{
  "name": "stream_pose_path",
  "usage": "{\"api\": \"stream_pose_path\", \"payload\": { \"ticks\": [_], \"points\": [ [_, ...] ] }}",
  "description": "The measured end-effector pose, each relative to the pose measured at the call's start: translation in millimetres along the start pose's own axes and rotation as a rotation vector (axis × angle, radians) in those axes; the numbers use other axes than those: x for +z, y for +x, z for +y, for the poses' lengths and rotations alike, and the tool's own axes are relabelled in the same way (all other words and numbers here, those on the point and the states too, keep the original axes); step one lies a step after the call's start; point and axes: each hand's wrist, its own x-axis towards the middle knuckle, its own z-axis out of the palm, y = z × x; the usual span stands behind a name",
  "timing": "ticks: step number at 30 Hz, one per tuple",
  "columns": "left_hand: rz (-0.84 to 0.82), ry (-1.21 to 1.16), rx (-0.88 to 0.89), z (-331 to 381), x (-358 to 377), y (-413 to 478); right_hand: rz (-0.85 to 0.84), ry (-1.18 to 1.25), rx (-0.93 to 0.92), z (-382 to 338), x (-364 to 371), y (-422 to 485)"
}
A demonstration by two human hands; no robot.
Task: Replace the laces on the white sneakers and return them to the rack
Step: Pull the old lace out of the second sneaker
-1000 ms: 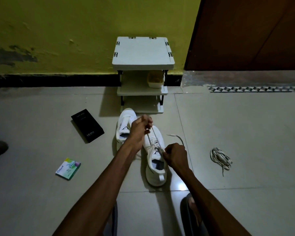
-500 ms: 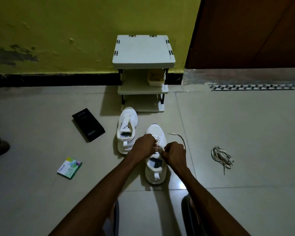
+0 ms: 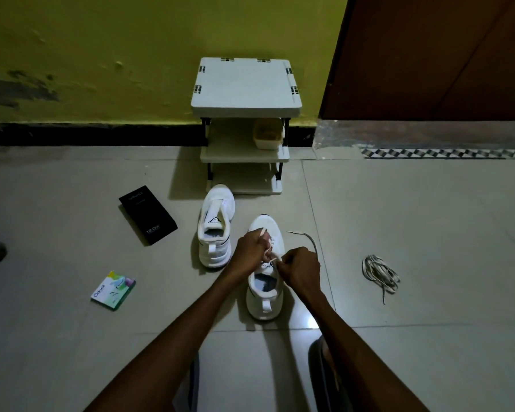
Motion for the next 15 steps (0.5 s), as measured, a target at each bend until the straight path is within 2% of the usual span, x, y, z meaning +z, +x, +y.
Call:
{"api": "stream_pose_path", "payload": {
  "ticks": [3, 5, 7, 10, 11, 13, 15],
  "points": [
    [-0.039, 0.274, 0.087, 0.0, 4.7, 3.9, 0.02, -0.007, 0.017, -2.9, 5.2, -1.7],
    [-0.056, 0.292, 0.064, 0.0, 12.4, 2.3, 0.045, 0.027, 0.025, -1.3, 10.8, -5.1],
    [-0.017, 0.166, -0.023, 1.7, 21.1, 1.3, 0.074, 0.058, 0.021, 1.6, 14.9, -7.9],
    [0.095, -0.287, -0.255, 10.6, 19.6, 5.7, 0.072, 0.06, 0.014, -1.1, 14.4, -9.9],
    [0.125, -0.362, -0.302, 8.9, 17.3, 9.6, 0.06, 0.06, 0.028, -1.7, 14.6, -9.4],
    [0.149, -0.384, -0.318, 7.0, 14.3, 13.9, 0.031, 0.058, 0.065, -1.7, 18.6, -7.9],
    [0.174, -0.333, -0.252, -0.9, 19.2, 20.3, 0.019, 0.062, 0.084, -0.4, 23.7, -7.5]
  ]
}}
